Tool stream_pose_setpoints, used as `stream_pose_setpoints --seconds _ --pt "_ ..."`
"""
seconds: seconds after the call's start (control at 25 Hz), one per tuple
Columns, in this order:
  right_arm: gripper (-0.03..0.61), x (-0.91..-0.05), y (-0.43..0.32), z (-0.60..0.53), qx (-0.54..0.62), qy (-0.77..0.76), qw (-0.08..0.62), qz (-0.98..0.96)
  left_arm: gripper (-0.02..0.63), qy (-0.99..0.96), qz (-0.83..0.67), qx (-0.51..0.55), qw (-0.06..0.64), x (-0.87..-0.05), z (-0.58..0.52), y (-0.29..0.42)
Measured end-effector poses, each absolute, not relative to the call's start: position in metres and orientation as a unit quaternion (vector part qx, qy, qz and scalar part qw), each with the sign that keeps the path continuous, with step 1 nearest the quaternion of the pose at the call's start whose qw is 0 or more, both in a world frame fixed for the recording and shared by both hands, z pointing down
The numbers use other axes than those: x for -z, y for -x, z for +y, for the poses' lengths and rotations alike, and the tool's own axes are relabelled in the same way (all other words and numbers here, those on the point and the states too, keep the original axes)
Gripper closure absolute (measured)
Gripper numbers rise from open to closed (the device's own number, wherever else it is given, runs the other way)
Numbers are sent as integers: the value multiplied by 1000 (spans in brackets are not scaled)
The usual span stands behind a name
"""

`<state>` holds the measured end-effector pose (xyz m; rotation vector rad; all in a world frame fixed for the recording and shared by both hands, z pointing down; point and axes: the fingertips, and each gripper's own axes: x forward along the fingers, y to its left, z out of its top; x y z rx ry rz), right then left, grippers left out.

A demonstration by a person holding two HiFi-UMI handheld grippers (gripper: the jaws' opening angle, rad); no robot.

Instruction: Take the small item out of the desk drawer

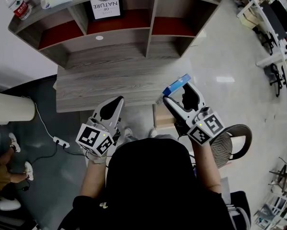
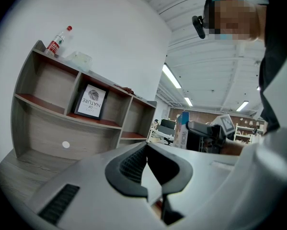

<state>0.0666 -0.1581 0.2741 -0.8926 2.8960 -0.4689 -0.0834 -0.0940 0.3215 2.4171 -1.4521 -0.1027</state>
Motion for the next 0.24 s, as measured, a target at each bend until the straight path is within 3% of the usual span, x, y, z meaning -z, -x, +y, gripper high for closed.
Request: stream_pose_setpoints --seconds 0.24 --pt "183 -273 -67 -153 154 291 42 943 604 -846 -508 34 159 -322 -89 83"
